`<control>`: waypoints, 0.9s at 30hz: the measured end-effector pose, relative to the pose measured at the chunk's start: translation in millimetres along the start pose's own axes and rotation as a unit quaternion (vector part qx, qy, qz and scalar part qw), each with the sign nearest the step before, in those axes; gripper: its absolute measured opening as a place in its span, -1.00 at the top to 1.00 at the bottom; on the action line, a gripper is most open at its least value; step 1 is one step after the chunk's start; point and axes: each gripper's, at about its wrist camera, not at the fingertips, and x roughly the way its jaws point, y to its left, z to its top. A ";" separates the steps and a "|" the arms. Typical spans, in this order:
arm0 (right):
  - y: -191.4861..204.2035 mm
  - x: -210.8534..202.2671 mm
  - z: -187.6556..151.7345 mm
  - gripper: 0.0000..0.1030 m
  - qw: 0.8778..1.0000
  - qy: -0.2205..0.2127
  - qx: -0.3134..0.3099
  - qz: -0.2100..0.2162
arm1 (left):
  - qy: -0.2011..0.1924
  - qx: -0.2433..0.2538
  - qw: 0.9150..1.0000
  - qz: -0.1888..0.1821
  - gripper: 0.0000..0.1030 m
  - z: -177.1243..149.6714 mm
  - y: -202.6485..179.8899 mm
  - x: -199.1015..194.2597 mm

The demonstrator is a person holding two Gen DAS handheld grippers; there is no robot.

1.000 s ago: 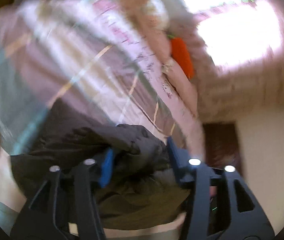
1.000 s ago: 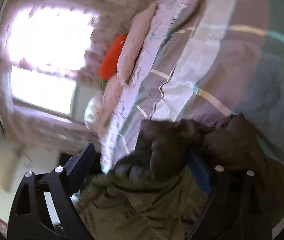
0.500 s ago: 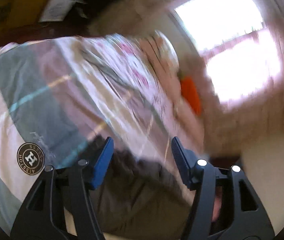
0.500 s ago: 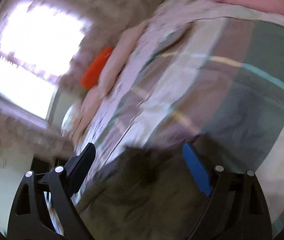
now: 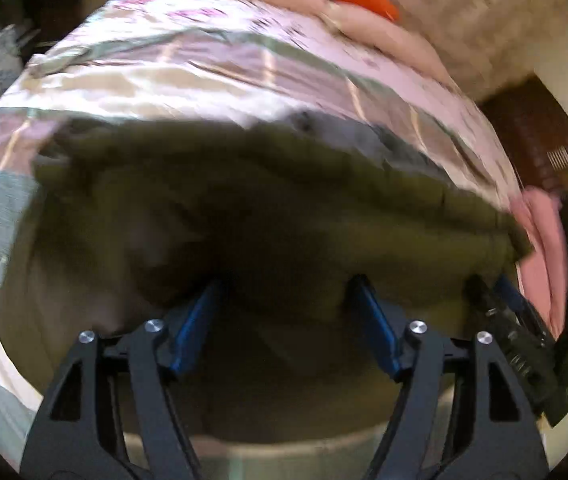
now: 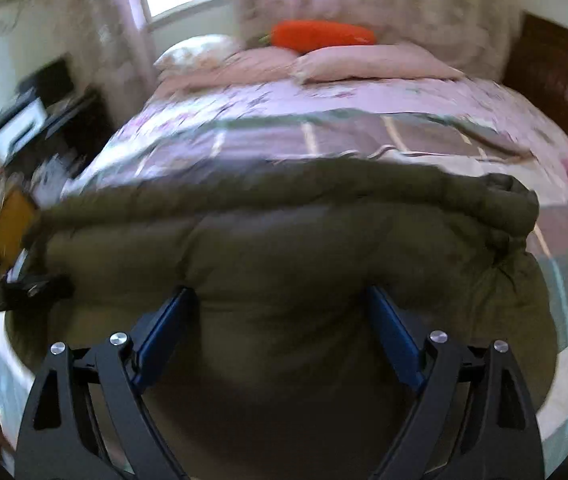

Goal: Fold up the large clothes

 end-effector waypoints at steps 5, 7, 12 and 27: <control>-41.9 31.8 10.3 -0.73 0.996 -0.011 0.080 -0.034 | -0.055 0.024 0.993 0.105 -0.39 19.9 2.0 12.7; -52.1 43.8 12.0 -0.73 0.994 -0.010 0.099 -0.040 | -0.056 0.019 0.992 0.113 -0.44 27.9 3.5 16.7; -71.3 55.2 14.8 -0.78 0.995 -0.006 0.078 -0.062 | -0.059 0.034 0.988 0.137 -0.64 37.1 9.2 30.0; -85.8 -44.9 11.8 -0.80 0.983 -0.052 0.063 -0.162 | -0.113 0.009 0.978 0.173 -0.66 27.9 28.9 -61.0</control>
